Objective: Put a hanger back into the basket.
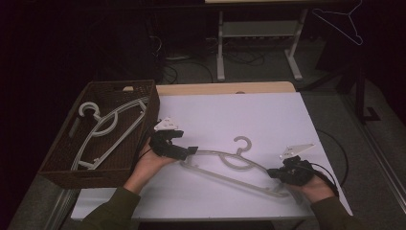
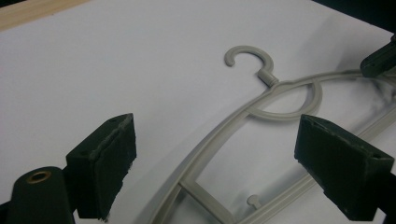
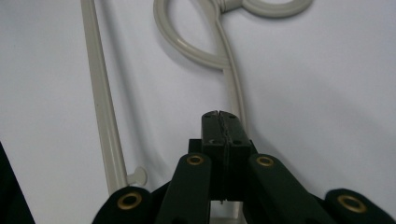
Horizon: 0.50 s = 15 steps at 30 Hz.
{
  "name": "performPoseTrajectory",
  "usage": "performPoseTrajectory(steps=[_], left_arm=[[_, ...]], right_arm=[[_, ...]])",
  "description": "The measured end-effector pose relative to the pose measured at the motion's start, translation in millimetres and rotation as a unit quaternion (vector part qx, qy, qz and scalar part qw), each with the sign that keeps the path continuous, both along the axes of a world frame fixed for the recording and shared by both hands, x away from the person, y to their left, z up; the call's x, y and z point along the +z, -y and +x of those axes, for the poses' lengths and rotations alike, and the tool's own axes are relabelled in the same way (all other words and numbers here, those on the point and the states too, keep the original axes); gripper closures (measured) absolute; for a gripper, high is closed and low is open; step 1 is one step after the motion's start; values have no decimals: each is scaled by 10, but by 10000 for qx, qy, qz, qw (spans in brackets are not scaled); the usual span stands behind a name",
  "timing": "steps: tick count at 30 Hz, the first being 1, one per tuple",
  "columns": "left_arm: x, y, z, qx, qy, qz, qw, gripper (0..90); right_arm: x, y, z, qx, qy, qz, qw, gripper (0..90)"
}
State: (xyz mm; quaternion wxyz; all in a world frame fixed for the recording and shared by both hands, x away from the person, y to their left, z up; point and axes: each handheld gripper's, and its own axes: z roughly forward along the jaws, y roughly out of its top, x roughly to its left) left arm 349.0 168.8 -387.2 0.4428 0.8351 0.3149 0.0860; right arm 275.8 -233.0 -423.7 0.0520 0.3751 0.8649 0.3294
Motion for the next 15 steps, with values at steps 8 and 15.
performPoseTrajectory(steps=[8, 15], left_arm=[[-23, 8, 1, -11, -21, 13, 10000, 128], [-43, 25, 13, -41, -52, 33, 10000, 133]], right_arm=[[-36, 9, 72, -111, 11, -306, 9995, 898], [-39, 18, 268, -255, 282, -632, 9973, 899]])
